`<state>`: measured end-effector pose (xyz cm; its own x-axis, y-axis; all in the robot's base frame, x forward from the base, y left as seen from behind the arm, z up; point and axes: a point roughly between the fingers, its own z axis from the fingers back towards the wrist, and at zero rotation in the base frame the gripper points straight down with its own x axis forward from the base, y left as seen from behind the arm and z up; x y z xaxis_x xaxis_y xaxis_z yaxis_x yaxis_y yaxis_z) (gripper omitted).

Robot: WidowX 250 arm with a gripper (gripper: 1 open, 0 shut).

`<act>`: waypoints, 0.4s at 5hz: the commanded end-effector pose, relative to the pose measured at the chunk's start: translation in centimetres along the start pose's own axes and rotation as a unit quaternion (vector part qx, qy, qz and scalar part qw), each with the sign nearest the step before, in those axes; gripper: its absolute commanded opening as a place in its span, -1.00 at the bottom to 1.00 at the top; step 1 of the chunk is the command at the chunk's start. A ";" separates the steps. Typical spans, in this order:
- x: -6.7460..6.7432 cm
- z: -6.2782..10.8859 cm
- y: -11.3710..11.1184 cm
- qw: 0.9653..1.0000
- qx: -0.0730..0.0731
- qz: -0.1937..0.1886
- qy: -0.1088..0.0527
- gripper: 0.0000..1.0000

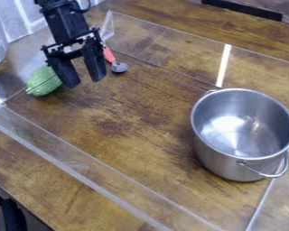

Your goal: Move the pink spoon to the right side of the table

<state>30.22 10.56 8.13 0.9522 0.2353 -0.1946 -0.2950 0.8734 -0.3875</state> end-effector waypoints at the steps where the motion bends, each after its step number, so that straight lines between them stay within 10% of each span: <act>1: 0.9 1.6 0.1 0.999 0.014 -0.030 -0.025 -1.00; 2: 1.6 1.0 -0.5 0.998 0.020 -0.057 -0.014 -1.00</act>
<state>31.31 10.86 7.28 0.9690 0.1621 -0.1865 -0.2238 0.8956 -0.3845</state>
